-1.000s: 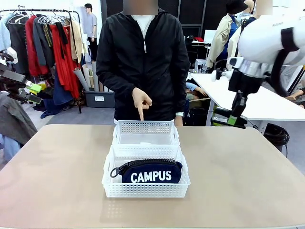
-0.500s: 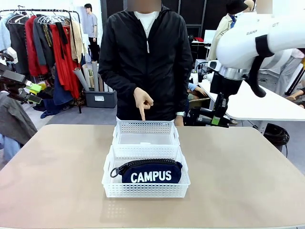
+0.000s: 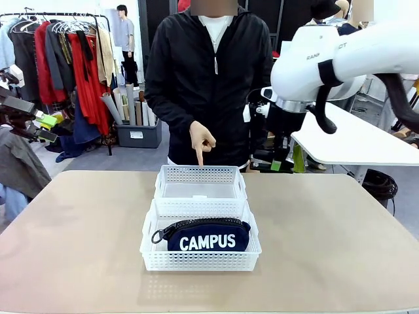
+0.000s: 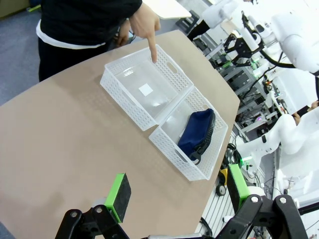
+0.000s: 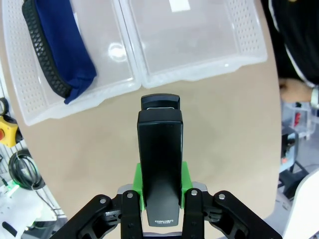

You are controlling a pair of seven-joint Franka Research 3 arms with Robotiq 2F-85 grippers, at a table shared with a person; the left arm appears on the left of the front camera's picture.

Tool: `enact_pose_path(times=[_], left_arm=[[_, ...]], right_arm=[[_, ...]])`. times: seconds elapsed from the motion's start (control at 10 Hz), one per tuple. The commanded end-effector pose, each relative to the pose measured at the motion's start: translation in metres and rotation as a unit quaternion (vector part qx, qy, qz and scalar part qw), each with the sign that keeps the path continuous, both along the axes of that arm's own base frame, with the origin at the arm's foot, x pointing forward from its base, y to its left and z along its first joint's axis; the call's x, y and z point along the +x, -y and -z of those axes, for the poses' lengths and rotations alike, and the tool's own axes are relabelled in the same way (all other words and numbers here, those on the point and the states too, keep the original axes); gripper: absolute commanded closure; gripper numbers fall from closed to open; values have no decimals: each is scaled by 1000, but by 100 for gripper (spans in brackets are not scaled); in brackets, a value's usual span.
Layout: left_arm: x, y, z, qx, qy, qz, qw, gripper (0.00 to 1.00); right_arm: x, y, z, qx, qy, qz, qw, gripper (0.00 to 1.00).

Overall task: Distribute items into two baskets.
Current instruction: Place the picked Stapler into the Organizing basket as instructed by the person.

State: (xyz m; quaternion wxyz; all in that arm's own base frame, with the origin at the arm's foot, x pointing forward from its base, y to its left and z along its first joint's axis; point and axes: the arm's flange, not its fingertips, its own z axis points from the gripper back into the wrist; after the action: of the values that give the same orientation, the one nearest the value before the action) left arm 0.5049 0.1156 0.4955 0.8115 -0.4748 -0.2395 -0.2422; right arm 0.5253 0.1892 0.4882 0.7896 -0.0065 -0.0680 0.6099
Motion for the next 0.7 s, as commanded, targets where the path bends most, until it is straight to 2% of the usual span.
enact_pose_path(times=[0.0,0.6], left_arm=[[-1,0,-1,0,1,-1,1000,0],[-1,0,-1,0,1,-1,1000,0]], right_arm=[[14,-16,-2,-8,19,-27,999,100],[39,-78,22,-7,28,-100,995,100]])
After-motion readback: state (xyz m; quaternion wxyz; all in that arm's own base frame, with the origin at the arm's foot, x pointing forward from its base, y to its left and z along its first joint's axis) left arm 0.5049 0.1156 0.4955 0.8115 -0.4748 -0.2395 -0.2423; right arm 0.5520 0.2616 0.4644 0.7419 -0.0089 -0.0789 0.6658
